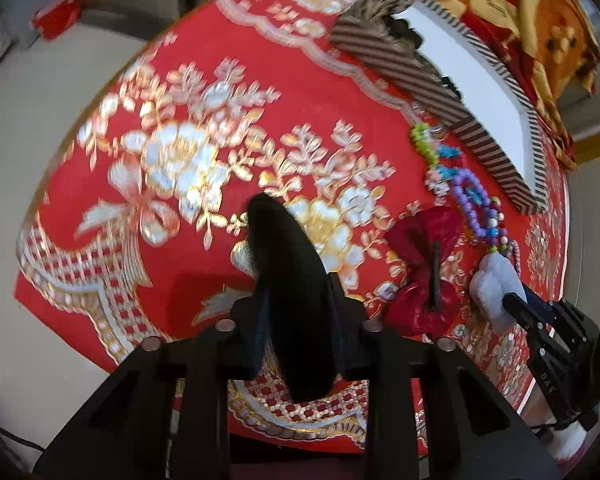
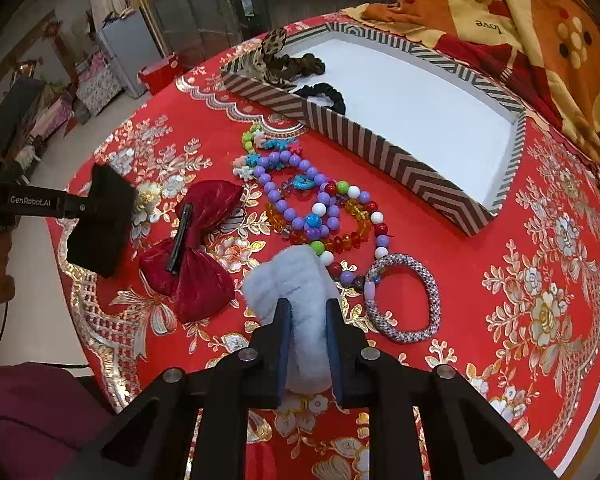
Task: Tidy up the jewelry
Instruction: 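Grasp the black fabric clip with the left tool while the right tool grasps the white fluffy hair tie, then carry both items into the white tray and open both tools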
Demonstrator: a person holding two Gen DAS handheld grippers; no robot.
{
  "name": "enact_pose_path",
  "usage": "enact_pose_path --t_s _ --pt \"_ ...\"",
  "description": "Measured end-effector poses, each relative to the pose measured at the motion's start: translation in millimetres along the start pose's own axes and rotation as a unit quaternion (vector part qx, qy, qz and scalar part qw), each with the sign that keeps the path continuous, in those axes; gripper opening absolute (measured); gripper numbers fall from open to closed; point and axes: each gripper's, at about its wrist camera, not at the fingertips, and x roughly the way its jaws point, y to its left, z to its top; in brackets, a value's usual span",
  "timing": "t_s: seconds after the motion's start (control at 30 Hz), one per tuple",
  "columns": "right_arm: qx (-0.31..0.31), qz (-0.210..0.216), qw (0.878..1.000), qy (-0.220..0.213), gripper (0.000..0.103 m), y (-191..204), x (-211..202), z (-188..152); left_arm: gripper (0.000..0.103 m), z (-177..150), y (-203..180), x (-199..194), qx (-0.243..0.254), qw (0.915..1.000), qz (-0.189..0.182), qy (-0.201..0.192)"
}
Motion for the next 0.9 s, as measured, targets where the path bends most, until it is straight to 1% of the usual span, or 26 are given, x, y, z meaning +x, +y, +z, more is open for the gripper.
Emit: enact_pose_path --t_s 0.1,0.23,0.4,0.53,0.73,0.9 --pt "0.008 0.003 1.0 -0.001 0.014 -2 -2 -1 0.018 6 -3 -11 0.019 0.9996 -0.003 -0.018" --pt "0.032 0.017 0.999 -0.012 0.012 -5 -10 -3 0.017 10 -8 -18 0.027 0.9993 -0.013 -0.021" --pt "0.066 0.046 0.996 -0.045 0.012 -10 -34 0 0.017 15 -14 -32 0.037 0.9984 -0.026 -0.034" --pt "0.091 0.057 0.992 -0.073 0.012 -13 -48 7 0.017 24 -27 -41 0.05 0.9972 -0.033 -0.044" --pt "0.125 0.051 0.986 -0.099 0.012 -23 -54 24 0.017 46 -52 -54 0.084 0.9937 -0.037 -0.064" --pt "0.149 0.039 0.981 -0.119 0.012 -33 -60 42 0.017 71 -79 -62 0.116 0.9888 -0.038 -0.085"
